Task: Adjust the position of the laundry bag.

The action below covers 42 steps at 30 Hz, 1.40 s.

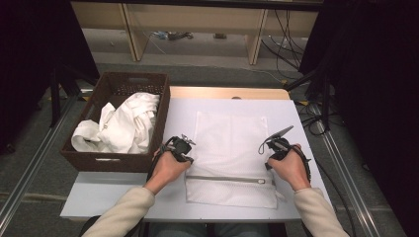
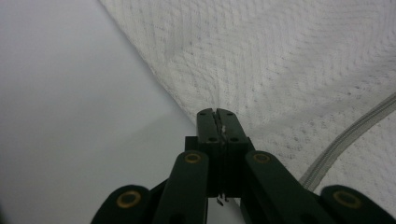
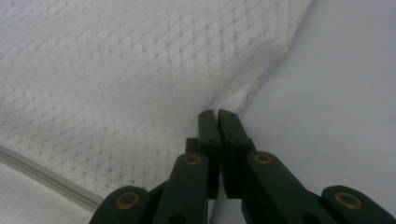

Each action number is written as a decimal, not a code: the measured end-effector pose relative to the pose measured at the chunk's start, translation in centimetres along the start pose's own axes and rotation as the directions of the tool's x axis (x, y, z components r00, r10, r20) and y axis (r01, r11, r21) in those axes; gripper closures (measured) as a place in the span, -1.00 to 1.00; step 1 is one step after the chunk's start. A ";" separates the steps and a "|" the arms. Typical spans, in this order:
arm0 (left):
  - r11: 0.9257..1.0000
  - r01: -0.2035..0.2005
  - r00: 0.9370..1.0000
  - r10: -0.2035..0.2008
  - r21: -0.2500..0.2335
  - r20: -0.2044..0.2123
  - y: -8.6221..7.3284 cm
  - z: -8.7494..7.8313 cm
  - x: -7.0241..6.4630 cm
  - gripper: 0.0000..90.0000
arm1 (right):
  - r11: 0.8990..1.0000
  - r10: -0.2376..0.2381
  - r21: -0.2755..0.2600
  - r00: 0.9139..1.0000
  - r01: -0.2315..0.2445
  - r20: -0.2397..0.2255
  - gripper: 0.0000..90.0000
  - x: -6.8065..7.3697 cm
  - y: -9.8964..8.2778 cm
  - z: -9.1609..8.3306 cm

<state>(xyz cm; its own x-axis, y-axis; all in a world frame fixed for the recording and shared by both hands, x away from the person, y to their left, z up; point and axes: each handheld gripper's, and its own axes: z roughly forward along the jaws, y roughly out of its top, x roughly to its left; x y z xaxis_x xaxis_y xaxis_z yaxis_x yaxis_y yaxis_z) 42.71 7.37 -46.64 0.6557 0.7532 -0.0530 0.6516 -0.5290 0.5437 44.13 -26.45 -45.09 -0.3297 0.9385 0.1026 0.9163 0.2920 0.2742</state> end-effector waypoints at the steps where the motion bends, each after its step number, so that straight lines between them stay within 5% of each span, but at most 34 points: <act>1: 1.000 0.000 1.000 0.000 0.000 -0.004 -0.2 -0.2 0.2 0.97 | 1.000 -0.009 0.007 1.000 0.009 -0.003 0.98 0.1 0.2 0.0; 2: 1.000 -0.001 1.000 0.001 0.000 -0.014 -0.5 -0.4 0.3 0.97 | 0.999 0.034 0.035 0.999 -0.033 -0.006 0.98 1.0 0.5 -0.1; 5: 1.000 -0.010 1.000 0.010 0.009 -0.024 -0.7 -0.7 0.5 0.97 | 0.998 -0.059 -0.003 0.998 0.059 -0.008 0.98 1.1 0.9 0.1; 8: 1.000 -0.025 0.999 0.025 0.006 -0.037 -1.1 -1.1 0.7 0.97 | 0.998 -0.063 0.003 0.998 0.063 0.000 0.98 1.8 1.2 0.2; 10: 0.998 -0.058 0.995 0.059 0.026 -0.077 -1.2 -1.1 0.3 0.97 | 0.993 -0.113 -0.013 0.994 0.113 -0.004 0.98 1.8 1.4 0.3; 11: 0.997 -0.067 0.993 0.071 0.039 -0.093 -1.2 -1.2 0.2 0.97 | 0.998 -0.058 0.007 0.998 0.058 -0.002 0.98 2.3 1.4 0.2; 15: 0.997 -0.057 0.994 0.061 0.044 -0.096 -1.1 -1.3 0.3 0.97 | 0.997 -0.078 0.005 0.997 0.078 0.000 0.98 2.8 1.5 0.2; 16: 0.998 -0.051 0.993 0.056 0.047 -0.108 -1.2 -1.2 0.3 0.97 | 0.999 -0.051 -0.014 0.999 0.051 -0.009 0.98 3.0 1.3 0.3; 19: 0.998 -0.037 0.994 0.043 0.058 -0.104 -1.2 -1.0 0.4 0.97 | 0.995 -0.097 0.012 0.995 0.097 0.004 0.98 2.8 1.4 0.2; 24: 0.997 -0.049 0.993 0.055 0.063 -0.100 -1.3 -1.0 0.3 0.96 | 0.998 -0.055 0.008 0.998 0.055 -0.003 0.97 2.9 1.3 0.2; 26: 0.998 -0.043 0.993 0.049 0.052 -0.105 -1.4 -1.0 0.2 0.96 | 0.995 -0.102 0.000 0.995 0.102 0.004 0.97 2.5 1.4 0.3; 29: 0.997 -0.048 0.993 0.054 0.054 -0.102 -1.5 -1.1 0.1 0.96 | 0.996 -0.089 -0.003 0.996 0.089 0.011 0.97 2.4 1.3 0.3; 31: 0.998 -0.053 0.994 0.057 0.046 -0.098 -1.6 -1.2 0.1 0.95 | 0.999 -0.036 0.006 0.999 0.036 -0.002 0.94 2.6 1.3 0.1; 37: 0.997 -0.071 0.994 0.069 -0.017 -0.089 -2.2 -1.4 -0.4 0.76 | 0.996 -0.081 -0.043 0.997 0.082 0.021 0.67 2.0 1.0 -0.3; 38: 0.991 -0.120 0.990 0.115 -0.058 -0.083 -2.5 -1.5 -0.7 0.60 | 0.996 -0.050 -0.073 0.999 0.051 0.017 0.45 1.9 0.7 -0.9; 41: 0.988 -0.128 0.989 0.121 -0.085 -0.080 -3.0 -1.8 -0.9 0.48 | 0.991 -0.027 -0.129 1.000 0.027 0.006 0.23 1.5 0.0 -1.4; 42: 0.985 -0.109 0.993 0.101 -0.133 -0.061 -3.2 -2.3 -1.3 0.42 | 0.989 -0.030 -0.143 1.000 0.029 -0.001 0.18 1.2 -0.3 -1.6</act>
<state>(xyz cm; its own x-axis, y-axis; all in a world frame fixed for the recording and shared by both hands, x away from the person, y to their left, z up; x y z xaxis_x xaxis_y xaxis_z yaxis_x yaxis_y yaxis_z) 38.92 9.01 -46.44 0.6940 0.7180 0.0532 0.5202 -0.5511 0.6524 43.08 -25.72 -43.51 -0.3570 0.9292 0.0954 0.8641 0.2898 0.4114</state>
